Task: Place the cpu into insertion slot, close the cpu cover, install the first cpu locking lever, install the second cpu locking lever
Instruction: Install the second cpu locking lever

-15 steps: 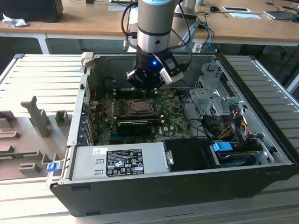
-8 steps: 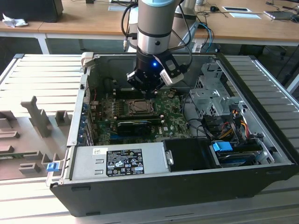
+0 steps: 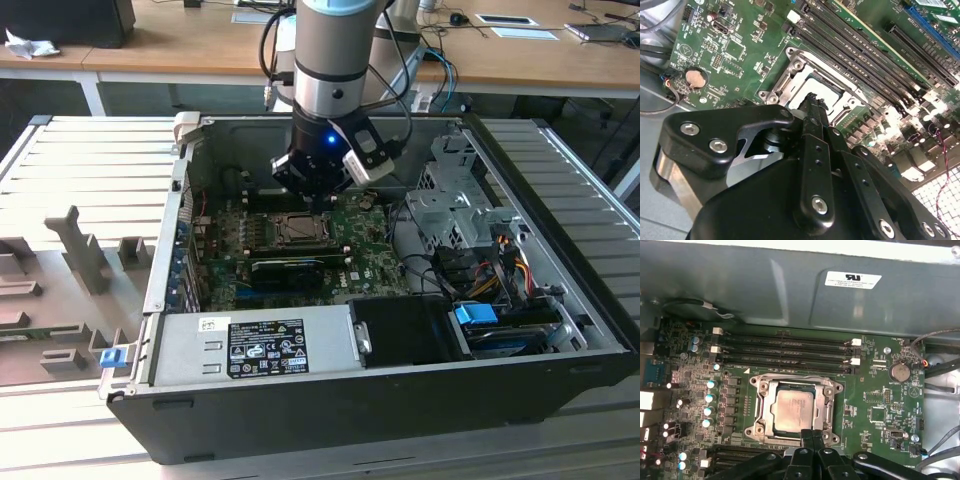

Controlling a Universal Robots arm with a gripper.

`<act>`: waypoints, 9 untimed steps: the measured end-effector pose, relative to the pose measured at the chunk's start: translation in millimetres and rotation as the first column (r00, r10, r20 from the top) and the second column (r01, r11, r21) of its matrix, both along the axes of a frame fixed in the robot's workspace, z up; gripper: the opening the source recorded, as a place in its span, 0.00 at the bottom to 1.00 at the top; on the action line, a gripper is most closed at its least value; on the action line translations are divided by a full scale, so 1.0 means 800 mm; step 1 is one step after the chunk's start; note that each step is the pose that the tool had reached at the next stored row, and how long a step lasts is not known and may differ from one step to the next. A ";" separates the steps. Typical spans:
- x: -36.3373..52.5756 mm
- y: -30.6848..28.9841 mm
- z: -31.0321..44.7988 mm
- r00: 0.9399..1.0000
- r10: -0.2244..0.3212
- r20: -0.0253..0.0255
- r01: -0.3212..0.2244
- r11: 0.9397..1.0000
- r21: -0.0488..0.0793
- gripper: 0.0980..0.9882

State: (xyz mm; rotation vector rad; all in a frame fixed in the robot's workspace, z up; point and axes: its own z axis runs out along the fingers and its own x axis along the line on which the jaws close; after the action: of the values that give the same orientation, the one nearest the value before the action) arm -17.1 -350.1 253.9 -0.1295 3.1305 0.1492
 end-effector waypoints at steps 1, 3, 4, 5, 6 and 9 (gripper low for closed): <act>0.000 -0.0005 0.0000 1.000 0.000 0.000 0.000 1.000 0.000 0.01; 0.000 -0.0012 0.0000 1.000 0.000 0.000 0.000 1.000 0.000 0.01; 0.000 -0.0017 0.0000 1.000 0.000 0.000 0.000 1.000 0.000 0.01; 0.000 -0.0023 0.0000 1.000 0.000 0.000 0.000 1.000 0.000 0.01; 0.000 -0.0025 0.0000 1.000 0.000 0.000 0.000 1.000 0.000 0.01; 0.000 -0.0037 0.0001 1.000 0.000 0.000 0.000 1.000 0.000 0.01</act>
State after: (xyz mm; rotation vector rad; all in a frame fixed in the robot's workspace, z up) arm -17.2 -353.1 254.0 -0.1295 3.1306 0.1490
